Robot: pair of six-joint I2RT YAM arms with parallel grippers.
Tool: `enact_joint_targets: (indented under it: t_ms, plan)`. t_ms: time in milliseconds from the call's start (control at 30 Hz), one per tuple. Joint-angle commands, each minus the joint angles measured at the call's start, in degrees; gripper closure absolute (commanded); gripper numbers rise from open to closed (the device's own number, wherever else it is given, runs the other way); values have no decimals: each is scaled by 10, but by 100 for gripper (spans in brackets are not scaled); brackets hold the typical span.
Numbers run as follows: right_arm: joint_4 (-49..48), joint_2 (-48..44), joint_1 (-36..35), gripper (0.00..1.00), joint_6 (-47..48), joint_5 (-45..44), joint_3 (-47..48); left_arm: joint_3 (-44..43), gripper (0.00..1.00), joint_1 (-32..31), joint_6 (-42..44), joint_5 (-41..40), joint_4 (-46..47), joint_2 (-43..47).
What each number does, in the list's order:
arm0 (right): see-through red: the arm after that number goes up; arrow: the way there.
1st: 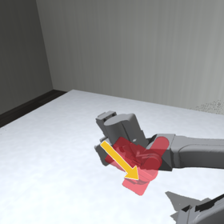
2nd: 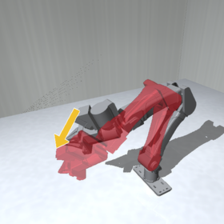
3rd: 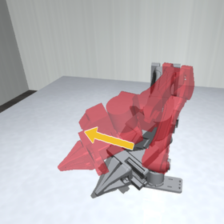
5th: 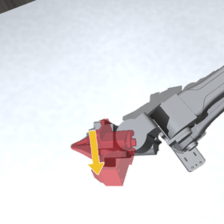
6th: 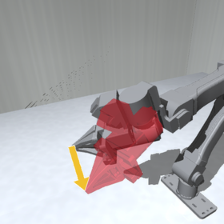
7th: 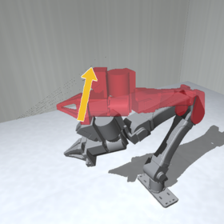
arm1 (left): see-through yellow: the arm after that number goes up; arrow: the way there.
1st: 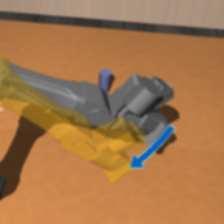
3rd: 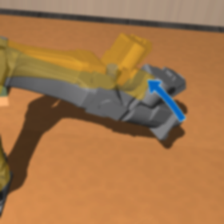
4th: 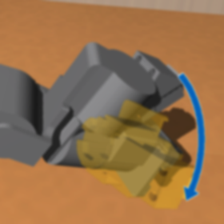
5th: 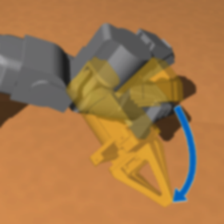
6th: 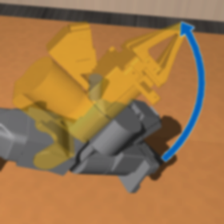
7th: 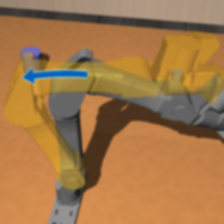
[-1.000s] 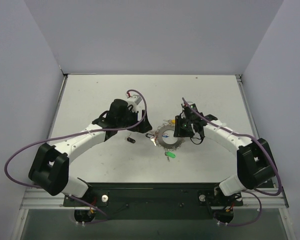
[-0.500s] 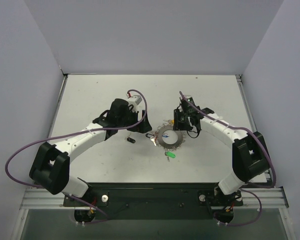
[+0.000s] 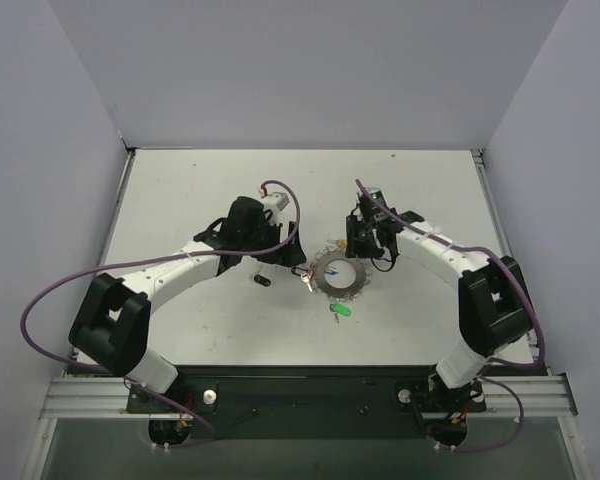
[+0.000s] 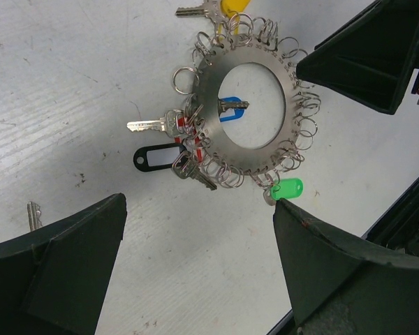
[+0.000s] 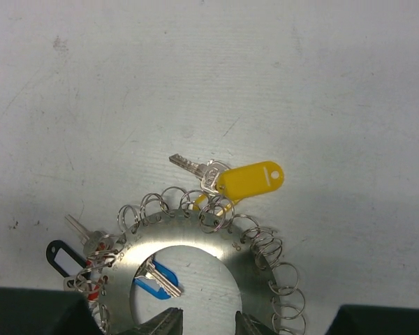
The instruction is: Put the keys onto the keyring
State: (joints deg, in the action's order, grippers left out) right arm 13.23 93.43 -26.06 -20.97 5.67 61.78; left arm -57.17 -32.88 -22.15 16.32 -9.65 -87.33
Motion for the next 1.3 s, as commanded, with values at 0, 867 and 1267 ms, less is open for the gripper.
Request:
enact_joint_targets:
  t_ms: [0, 867, 1267]
  plan:
    - [19, 8, 22, 64, 0, -8, 19, -35, 4, -5, 10, 5, 8, -10]
    - [16, 79, 105, 74, -64, 82, 13, -41, 4, -5, 16, -4, 2, -21]
    - [9, 100, 114, 77, -74, 86, 18, -42, 4, -5, 16, -6, 2, -21]
